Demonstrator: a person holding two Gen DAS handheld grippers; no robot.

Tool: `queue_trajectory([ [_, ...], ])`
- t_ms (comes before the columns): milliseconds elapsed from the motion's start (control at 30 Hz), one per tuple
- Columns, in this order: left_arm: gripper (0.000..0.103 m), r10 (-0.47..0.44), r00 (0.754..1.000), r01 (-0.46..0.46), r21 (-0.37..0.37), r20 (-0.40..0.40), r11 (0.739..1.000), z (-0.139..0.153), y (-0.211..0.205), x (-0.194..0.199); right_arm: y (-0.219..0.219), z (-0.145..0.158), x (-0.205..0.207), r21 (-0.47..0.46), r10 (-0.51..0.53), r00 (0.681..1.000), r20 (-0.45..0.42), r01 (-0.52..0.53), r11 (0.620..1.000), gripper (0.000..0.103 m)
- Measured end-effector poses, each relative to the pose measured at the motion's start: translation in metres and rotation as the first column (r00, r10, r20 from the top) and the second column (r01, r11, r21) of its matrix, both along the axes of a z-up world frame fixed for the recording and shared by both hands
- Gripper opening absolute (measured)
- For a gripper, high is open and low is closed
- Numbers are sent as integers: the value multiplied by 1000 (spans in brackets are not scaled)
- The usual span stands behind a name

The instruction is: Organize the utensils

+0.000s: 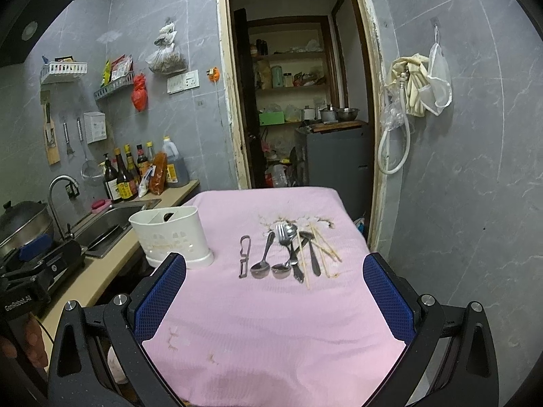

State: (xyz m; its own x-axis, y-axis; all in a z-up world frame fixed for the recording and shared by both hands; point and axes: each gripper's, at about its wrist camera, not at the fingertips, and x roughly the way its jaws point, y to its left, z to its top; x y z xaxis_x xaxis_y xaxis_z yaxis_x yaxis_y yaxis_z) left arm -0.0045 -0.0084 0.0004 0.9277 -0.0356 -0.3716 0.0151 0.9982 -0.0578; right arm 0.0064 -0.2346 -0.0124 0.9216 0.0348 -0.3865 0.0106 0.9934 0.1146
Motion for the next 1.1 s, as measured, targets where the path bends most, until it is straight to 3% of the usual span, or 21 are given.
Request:
queue_trajectory([
  [300, 102, -37, 998, 37, 3, 46, 999, 13, -14, 42, -18, 21, 29, -1, -20, 999, 40, 20, 1000, 102],
  [633, 102, -38, 996, 36, 28, 80, 999, 21, -45, 112, -49, 31, 106, -8, -9, 998, 61, 10, 1000, 102],
  [967, 102, -36, 999, 35, 35, 35, 999, 10, -79, 195, -82, 20, 189, -23, 38, 999, 11, -38, 999, 102],
  [1100, 102, -42, 999, 42, 36, -2, 998, -1, -93, 219, -96, 7, 224, 5, 71, 996, -46, -71, 997, 102],
])
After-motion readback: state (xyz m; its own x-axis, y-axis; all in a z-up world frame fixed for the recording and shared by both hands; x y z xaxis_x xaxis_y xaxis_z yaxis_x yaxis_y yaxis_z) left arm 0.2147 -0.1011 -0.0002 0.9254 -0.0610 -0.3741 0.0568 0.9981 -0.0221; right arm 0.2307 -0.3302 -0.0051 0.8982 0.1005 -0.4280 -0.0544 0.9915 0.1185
